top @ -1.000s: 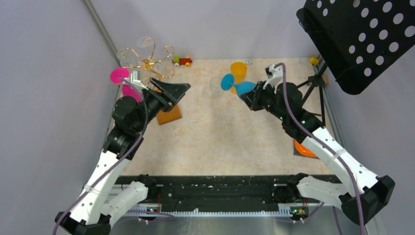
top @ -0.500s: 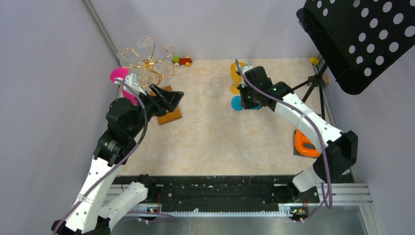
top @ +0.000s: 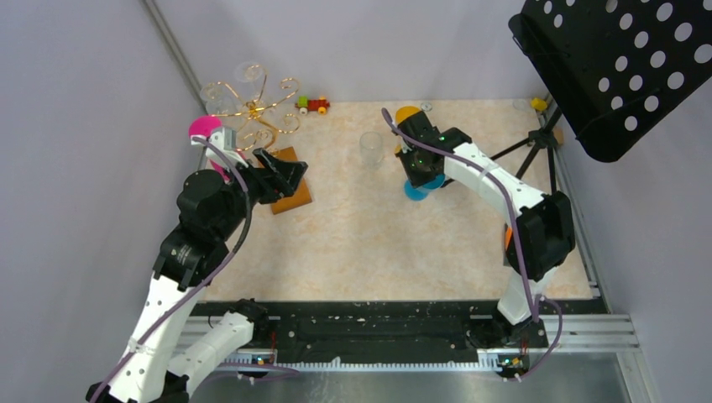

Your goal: Take the wine glass off the wine glass rack

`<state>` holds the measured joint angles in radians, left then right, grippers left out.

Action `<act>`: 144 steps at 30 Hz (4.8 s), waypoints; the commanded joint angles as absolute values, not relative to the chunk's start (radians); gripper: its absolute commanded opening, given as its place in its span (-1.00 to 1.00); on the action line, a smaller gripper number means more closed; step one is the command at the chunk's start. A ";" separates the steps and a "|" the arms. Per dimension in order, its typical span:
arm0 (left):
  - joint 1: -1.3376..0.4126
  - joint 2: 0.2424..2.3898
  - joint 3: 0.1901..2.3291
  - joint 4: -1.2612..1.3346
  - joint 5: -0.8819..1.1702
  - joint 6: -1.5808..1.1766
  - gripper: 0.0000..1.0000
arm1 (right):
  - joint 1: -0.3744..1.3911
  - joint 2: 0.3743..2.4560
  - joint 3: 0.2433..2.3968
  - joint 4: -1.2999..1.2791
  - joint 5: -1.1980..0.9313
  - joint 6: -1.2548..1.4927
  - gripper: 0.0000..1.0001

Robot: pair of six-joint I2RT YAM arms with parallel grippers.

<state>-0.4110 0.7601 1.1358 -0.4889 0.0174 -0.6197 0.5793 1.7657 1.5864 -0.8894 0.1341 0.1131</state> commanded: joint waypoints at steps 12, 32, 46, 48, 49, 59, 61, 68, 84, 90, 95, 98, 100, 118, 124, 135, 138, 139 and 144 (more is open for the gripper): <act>-0.407 0.805 1.174 -0.458 -0.005 -0.604 0.57 | 0.575 1.815 1.703 -0.925 0.186 0.096 -0.52; -0.408 0.853 1.284 -0.339 -0.149 -0.550 0.60 | 0.576 1.421 1.513 -0.604 0.175 0.197 -0.16; -0.392 1.068 1.524 -0.280 -0.413 -0.481 0.62 | 0.576 1.128 1.266 -0.472 0.107 0.268 -0.17; -0.367 1.123 1.591 -0.306 -0.405 -0.489 0.62 | 0.576 1.118 1.262 -0.473 0.100 0.271 -0.17; -0.344 1.150 1.626 -0.330 -0.396 -0.502 0.62 | 0.576 1.116 1.261 -0.474 0.099 0.269 -0.17; 0.002 1.253 1.735 -0.517 -0.158 -0.570 0.64 | 0.576 1.069 1.228 -0.483 0.083 0.269 -0.17; 0.072 1.231 1.708 -0.543 -0.124 -0.587 0.64 | 0.575 1.065 1.221 -0.483 0.081 0.272 -0.17; 0.303 1.084 1.538 -0.579 0.011 -0.676 0.63 | 0.576 1.062 1.202 -0.460 0.058 0.285 -0.17; 0.524 1.027 1.246 -0.392 0.399 -0.894 0.65 | 0.575 1.016 1.111 -0.404 0.008 0.309 -0.17; 0.557 1.039 1.185 -0.313 0.445 -0.969 0.61 | 0.575 1.011 1.089 -0.381 0.005 0.313 -0.17; 0.572 1.023 1.161 -0.284 0.425 -1.002 0.57 | 0.575 1.013 1.083 -0.370 -0.018 0.308 -0.17; 0.574 1.013 1.161 -0.280 0.406 -0.999 0.57 | 0.575 1.007 1.075 -0.365 -0.007 0.304 -0.17; 0.576 1.024 1.168 -0.280 0.412 -0.999 0.57 | 0.575 1.003 1.066 -0.358 -0.005 0.304 -0.17; 0.578 1.084 1.140 -0.237 0.475 -1.050 -0.06 | 0.575 0.990 1.042 -0.352 0.032 0.309 -0.20; 0.578 1.108 1.112 -0.179 0.523 -1.097 -0.35 | 0.575 0.985 1.034 -0.354 0.037 0.311 -0.21; 0.578 1.049 1.123 -0.185 0.495 -1.122 -1.00 | 0.576 0.973 1.028 -0.352 0.047 0.314 -0.21; 0.578 1.040 1.140 -0.183 0.492 -1.133 -1.00 | 0.576 0.973 1.026 -0.350 0.047 0.317 -0.21; 0.578 1.039 1.144 -0.174 0.492 -1.140 -1.00 | 0.575 0.973 1.027 -0.349 0.048 0.318 -0.21; 0.577 1.023 1.143 -0.119 0.463 -1.189 -1.00 | 0.576 0.973 1.026 -0.344 0.044 0.325 -0.21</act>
<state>0.5724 1.0683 1.1213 -0.1986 0.4961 -1.1511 0.5793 1.0008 1.0271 -0.3828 0.0334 0.3157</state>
